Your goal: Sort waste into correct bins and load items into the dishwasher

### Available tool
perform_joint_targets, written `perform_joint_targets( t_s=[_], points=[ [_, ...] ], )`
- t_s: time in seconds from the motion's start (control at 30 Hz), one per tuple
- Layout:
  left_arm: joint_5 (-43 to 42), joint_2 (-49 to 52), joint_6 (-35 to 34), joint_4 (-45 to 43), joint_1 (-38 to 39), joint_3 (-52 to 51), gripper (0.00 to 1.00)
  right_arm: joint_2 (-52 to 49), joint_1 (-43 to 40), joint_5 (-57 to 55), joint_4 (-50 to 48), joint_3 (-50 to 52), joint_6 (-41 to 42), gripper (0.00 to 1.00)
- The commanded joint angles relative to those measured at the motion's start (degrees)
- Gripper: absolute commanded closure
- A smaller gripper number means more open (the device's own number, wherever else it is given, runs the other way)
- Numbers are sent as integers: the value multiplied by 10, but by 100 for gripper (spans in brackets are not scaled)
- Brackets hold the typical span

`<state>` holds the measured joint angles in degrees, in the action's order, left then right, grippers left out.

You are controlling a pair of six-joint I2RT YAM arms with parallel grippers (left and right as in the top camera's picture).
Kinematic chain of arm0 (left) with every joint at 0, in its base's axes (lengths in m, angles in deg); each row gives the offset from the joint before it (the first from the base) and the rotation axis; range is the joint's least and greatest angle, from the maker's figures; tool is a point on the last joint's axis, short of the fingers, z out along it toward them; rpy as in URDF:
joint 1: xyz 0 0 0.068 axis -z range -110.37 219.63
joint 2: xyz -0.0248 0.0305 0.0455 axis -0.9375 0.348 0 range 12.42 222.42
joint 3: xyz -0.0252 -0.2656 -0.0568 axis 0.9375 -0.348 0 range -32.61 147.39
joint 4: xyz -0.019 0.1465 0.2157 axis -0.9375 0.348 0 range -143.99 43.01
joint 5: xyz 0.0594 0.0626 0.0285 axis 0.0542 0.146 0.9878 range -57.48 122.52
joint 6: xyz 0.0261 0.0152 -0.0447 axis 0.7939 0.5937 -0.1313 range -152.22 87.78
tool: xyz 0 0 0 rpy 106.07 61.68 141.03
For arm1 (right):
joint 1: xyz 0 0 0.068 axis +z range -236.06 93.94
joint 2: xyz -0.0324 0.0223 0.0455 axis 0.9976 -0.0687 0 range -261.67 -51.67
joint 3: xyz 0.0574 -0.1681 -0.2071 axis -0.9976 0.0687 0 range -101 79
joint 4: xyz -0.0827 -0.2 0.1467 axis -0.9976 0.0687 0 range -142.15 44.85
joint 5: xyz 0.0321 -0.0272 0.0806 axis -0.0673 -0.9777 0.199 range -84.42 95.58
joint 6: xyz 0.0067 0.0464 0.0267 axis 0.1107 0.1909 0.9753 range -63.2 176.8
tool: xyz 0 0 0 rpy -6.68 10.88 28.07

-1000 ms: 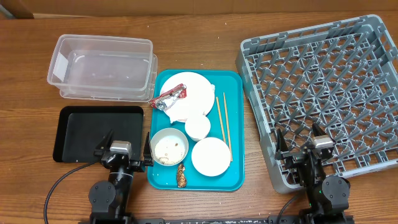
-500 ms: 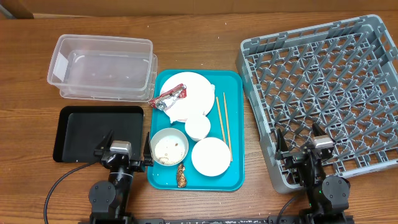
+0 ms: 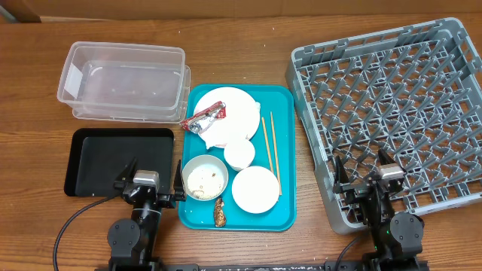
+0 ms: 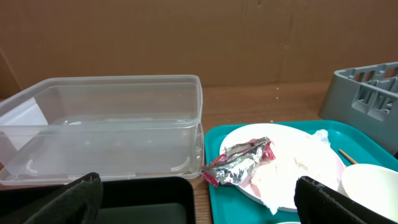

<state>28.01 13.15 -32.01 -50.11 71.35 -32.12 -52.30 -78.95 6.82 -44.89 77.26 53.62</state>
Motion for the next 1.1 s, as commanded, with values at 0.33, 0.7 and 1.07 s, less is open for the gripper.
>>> perform_joint_targets(
  t_s=[0.33, 0.7, 1.07],
  points=[
    [-4, -5, 9, 2, -6, -2, 0, 5, -3, -1, -3, 2, 2, 0],
    [-5, -5, 9, 2, -6, -2, 0, 5, -3, -1, -3, 2, 2, 0],
    [0, -5, -105, 9, -6, 3, 0, 5, -3, -8, -3, -13, 65, 0]
  ],
)
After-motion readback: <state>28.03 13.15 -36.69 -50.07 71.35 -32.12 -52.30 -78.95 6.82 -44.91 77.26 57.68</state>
